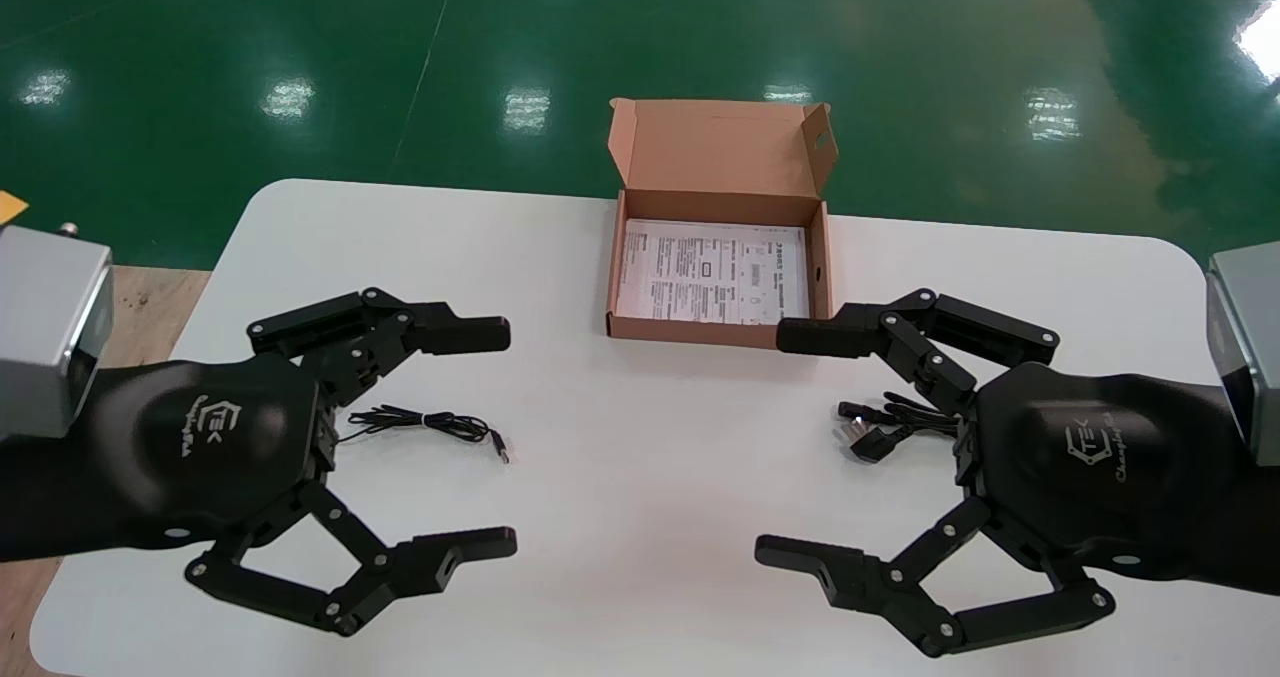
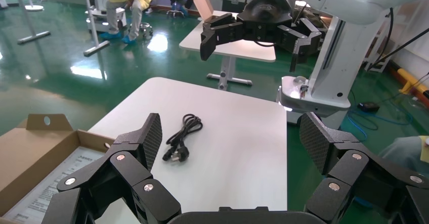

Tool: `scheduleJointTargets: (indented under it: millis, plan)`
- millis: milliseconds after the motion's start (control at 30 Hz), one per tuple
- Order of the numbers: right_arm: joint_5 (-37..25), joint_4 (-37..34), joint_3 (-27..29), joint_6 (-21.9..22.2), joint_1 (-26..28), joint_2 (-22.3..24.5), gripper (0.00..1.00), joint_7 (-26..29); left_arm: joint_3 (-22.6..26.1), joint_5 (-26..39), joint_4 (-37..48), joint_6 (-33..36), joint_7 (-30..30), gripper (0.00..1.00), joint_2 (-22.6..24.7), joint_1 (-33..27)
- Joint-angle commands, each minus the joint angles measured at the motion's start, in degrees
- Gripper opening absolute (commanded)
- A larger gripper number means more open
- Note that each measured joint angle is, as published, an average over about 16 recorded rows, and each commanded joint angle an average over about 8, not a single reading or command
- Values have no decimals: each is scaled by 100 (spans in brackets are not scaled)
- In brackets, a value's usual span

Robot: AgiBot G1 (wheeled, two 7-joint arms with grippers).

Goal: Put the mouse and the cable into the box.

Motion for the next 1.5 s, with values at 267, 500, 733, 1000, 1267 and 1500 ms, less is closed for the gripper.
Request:
scheduleJointTargets:
  millis: [267, 500, 733, 1000, 1267, 1500]
  plan:
    - [0, 0, 0, 0, 0, 0, 100, 0, 0, 0, 0, 0, 0, 100, 0, 0]
    - [0, 0, 0, 0, 0, 0, 100, 0, 0, 0, 0, 0, 0, 100, 0, 0]
    - [0, 0, 0, 0, 0, 0, 100, 0, 12, 3, 9, -9, 1, 100, 10, -8]
    - [-368, 16, -118, -198, 199, 104, 100, -145, 245, 538, -32, 189, 128, 100, 100, -362]
    - [-1720, -502, -832, -522, 1182, 389, 100, -838, 1308, 2632, 951, 424, 992, 100, 816, -2006]
    - [-2877, -1810, -1507, -406, 1857, 289, 100, -1828, 2260, 4434, 2437, 365, 2325, 100, 1580, -3004]
